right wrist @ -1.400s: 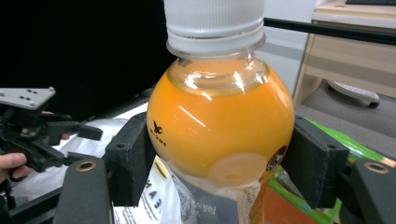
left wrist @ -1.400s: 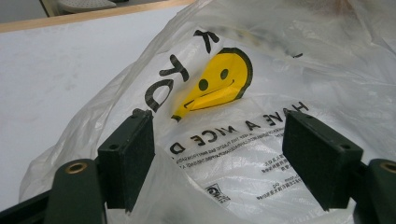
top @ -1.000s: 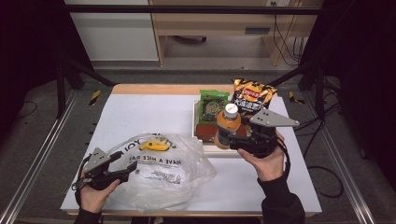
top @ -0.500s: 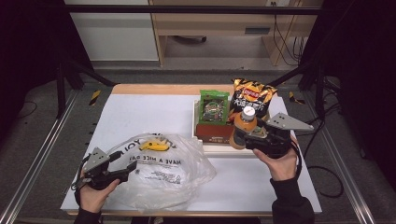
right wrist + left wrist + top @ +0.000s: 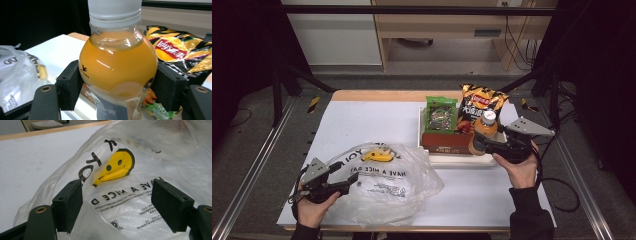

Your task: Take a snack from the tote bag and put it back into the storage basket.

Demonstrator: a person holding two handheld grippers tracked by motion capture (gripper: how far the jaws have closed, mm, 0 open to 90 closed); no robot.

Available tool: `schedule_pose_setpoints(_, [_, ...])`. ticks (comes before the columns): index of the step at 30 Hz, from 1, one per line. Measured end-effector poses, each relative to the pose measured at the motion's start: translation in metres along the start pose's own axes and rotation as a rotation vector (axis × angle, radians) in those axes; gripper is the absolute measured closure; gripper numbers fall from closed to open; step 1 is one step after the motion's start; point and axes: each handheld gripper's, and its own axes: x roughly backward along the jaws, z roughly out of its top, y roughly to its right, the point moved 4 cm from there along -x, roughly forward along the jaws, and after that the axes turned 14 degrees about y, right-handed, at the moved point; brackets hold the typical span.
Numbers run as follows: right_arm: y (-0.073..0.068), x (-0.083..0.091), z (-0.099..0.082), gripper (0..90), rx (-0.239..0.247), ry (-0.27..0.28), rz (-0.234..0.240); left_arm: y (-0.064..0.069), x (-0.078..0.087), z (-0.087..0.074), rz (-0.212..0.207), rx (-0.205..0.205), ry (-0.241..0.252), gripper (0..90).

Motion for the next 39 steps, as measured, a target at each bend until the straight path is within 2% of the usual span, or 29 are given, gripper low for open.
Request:
schedule_pose_setpoints(18, [0.039, -0.011, -0.015, 30.7, -0.012, -0.030, -0.056, 0.000, -0.001, 0.000, 0.001, 0.002, -0.001, 25.1])
schedule_pose_setpoints(32, [0.057, -0.015, -0.033, 30.7, -0.026, -0.078, -0.069, -0.001, -0.001, 0.000, 0.001, -0.002, -0.002, 25.1])
schedule_pose_setpoints(39, [0.061, -0.016, -0.044, 30.6, -0.038, -0.098, -0.070, 0.000, 0.000, 0.000, 0.000, 0.000, -0.001, 25.1])
